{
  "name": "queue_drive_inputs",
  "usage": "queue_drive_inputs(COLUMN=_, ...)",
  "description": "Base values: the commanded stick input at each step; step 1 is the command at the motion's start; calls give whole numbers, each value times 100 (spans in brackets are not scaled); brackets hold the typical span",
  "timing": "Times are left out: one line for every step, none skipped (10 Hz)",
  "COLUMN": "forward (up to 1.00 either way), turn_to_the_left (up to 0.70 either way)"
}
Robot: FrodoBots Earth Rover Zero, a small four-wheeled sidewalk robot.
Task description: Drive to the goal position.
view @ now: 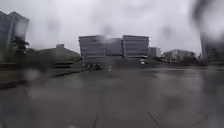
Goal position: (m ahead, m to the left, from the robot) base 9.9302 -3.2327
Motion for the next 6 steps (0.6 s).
queue_drive_inputs(forward=100, turn_to_the_left=0)
queue_drive_inputs(forward=100, turn_to_the_left=0)
queue_drive_inputs(forward=100, turn_to_the_left=0)
queue_drive_inputs(forward=100, turn_to_the_left=0)
queue_drive_inputs(forward=100, turn_to_the_left=0)
queue_drive_inputs(forward=100, turn_to_the_left=0)
